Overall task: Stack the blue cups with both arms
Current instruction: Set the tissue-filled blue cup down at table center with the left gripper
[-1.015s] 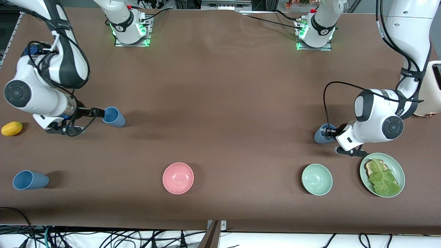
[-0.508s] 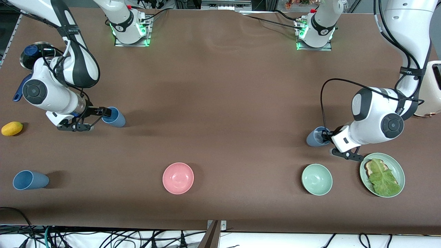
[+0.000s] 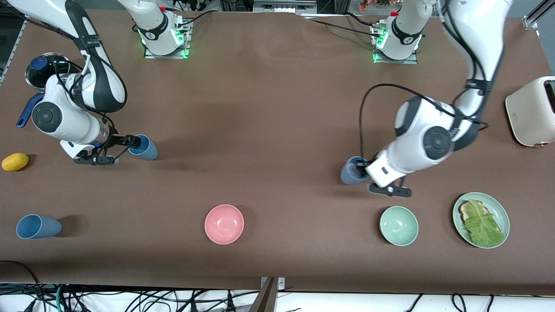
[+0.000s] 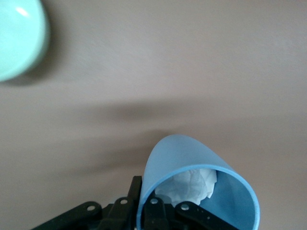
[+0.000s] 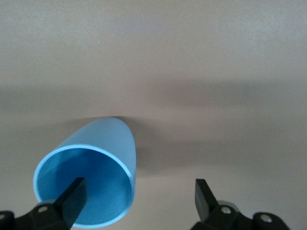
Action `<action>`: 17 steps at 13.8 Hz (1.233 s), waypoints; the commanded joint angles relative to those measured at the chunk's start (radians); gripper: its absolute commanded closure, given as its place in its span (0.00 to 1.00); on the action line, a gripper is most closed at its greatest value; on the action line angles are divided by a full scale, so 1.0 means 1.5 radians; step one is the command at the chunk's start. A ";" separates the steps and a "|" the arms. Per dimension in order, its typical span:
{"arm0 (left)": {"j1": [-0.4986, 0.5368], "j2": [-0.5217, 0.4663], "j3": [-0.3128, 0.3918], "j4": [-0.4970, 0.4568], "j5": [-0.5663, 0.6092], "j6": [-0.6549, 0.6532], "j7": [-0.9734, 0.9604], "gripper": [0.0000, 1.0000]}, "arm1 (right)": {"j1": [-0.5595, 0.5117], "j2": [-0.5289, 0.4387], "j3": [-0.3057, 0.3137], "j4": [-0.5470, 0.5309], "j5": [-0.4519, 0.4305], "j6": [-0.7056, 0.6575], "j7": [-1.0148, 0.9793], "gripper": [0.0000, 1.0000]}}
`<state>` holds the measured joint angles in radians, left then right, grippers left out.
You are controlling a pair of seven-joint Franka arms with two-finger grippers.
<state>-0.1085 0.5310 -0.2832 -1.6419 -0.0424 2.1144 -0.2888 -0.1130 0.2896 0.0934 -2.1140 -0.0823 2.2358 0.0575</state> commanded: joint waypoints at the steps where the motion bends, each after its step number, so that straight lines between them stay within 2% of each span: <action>1: -0.080 0.055 0.008 0.027 -0.018 0.007 -0.131 1.00 | -0.005 0.010 -0.004 -0.006 -0.007 0.016 -0.006 0.02; 2: -0.103 0.062 0.009 0.027 -0.006 0.014 -0.162 1.00 | -0.005 0.012 -0.005 -0.006 -0.007 0.015 -0.006 0.19; 4: -0.113 0.071 0.009 0.027 -0.006 0.024 -0.166 1.00 | -0.005 0.014 -0.005 -0.006 -0.005 0.010 -0.002 0.75; 5: -0.113 0.070 0.009 0.027 -0.004 0.027 -0.170 1.00 | -0.005 0.014 -0.004 -0.006 -0.005 0.010 -0.001 0.94; 6: -0.111 0.066 0.009 0.027 -0.006 0.027 -0.173 0.60 | -0.005 0.014 -0.005 -0.005 -0.005 0.009 -0.002 1.00; 7: -0.105 0.060 0.009 0.027 -0.007 0.025 -0.172 0.01 | -0.005 0.014 -0.004 -0.003 -0.002 0.007 -0.001 1.00; 9: -0.108 0.042 0.008 0.027 -0.006 0.017 -0.173 0.00 | -0.005 0.014 -0.004 0.000 0.000 0.007 0.002 1.00; 12: -0.102 -0.016 0.009 0.027 -0.004 -0.061 -0.168 0.00 | -0.003 0.014 -0.003 0.023 0.006 0.000 -0.004 1.00; 15: -0.078 -0.084 0.016 0.037 -0.003 -0.137 -0.165 0.00 | 0.028 0.014 0.004 0.093 0.012 -0.111 0.087 1.00; 17: -0.040 -0.109 0.017 0.078 -0.001 -0.246 -0.149 0.00 | 0.064 0.014 0.006 0.135 0.014 -0.161 0.139 1.00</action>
<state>-0.2180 0.4169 -0.2584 -1.5586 -0.0430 1.8643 -0.5414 -0.0676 0.3077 0.0984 -1.9843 -0.0735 2.0780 0.1871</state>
